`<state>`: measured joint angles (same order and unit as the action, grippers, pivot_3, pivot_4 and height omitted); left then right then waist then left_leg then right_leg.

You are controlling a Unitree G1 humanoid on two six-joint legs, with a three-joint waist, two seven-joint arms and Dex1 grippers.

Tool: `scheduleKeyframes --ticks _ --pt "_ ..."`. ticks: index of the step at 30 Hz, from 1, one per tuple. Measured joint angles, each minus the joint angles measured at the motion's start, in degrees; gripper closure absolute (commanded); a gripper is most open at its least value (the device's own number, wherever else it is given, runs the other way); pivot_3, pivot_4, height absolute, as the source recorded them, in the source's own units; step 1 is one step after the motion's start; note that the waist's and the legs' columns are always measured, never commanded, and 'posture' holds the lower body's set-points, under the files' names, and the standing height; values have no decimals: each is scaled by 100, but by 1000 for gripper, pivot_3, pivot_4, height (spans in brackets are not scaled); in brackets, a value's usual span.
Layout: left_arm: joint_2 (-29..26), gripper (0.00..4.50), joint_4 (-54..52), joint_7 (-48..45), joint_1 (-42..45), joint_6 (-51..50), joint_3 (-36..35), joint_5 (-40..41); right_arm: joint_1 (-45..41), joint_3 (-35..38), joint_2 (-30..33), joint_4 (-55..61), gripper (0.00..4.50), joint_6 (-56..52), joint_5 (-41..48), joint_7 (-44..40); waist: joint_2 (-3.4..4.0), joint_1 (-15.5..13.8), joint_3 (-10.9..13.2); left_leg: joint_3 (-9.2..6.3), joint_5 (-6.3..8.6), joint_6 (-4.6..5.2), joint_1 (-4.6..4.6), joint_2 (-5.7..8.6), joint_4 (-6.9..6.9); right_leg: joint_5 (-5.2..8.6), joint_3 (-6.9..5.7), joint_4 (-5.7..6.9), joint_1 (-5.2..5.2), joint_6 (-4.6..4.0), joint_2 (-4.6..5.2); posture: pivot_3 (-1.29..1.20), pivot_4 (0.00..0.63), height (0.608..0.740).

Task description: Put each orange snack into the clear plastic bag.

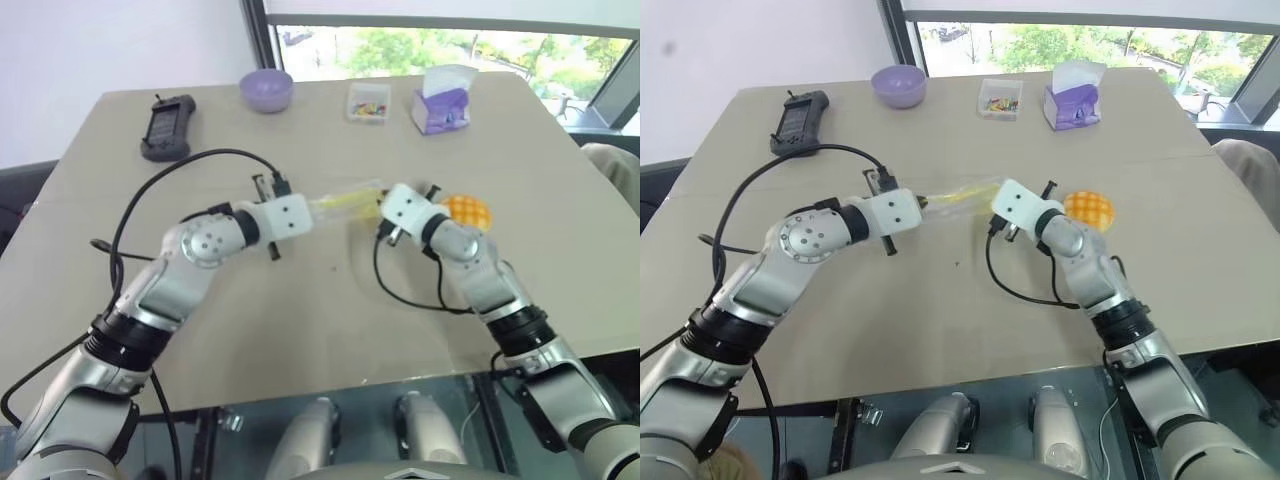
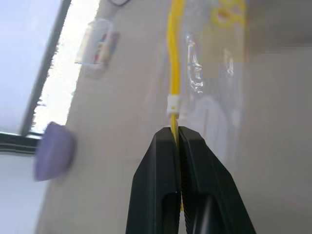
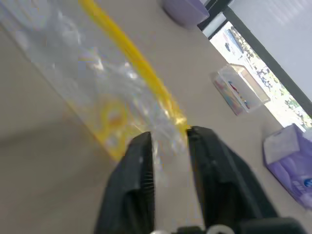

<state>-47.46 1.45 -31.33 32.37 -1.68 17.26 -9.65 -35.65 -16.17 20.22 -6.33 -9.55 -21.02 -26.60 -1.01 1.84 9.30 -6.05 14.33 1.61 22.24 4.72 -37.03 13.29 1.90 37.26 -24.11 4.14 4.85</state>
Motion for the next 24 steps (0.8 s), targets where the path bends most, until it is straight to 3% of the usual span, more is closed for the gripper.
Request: scheduleKeyframes --ticks 1,6,10,14,24 --pt "15 4500 36 11 0 71 -15 -14 14 26 12 20 1911 3 14 -3 0 0 0 0 0 0 3 0 0 0 -1 1 -4 0 1 0 150 740" --pt "464 4500 260 28 -203 543 -305 91 708 175 246 818 1911 -105 611 -572 0 10 -3 -8 0 1 77 5 -18 0 -11 15 -66 1 6 0 150 740" --pt "550 4500 314 -31 -284 732 -392 101 857 405 250 1118 2928 -379 1022 -781 0 46 -3 -3 -1 1 69 3 -27 0 -7 37 -65 1 4 0 150 740" --pt "655 4500 290 -151 -314 897 -507 188 763 554 -127 1523 4457 -788 1491 -817 0 47 -3 -4 -1 1 60 1 -32 -1 -7 59 -64 1 3 0 150 740" --pt "830 4500 -183 -421 -640 959 -574 240 240 25 -361 1345 4457 -522 1290 -757 0 29 -3 -5 -1 0 62 6 -37 -1 -9 59 -64 0 6 0 150 740"
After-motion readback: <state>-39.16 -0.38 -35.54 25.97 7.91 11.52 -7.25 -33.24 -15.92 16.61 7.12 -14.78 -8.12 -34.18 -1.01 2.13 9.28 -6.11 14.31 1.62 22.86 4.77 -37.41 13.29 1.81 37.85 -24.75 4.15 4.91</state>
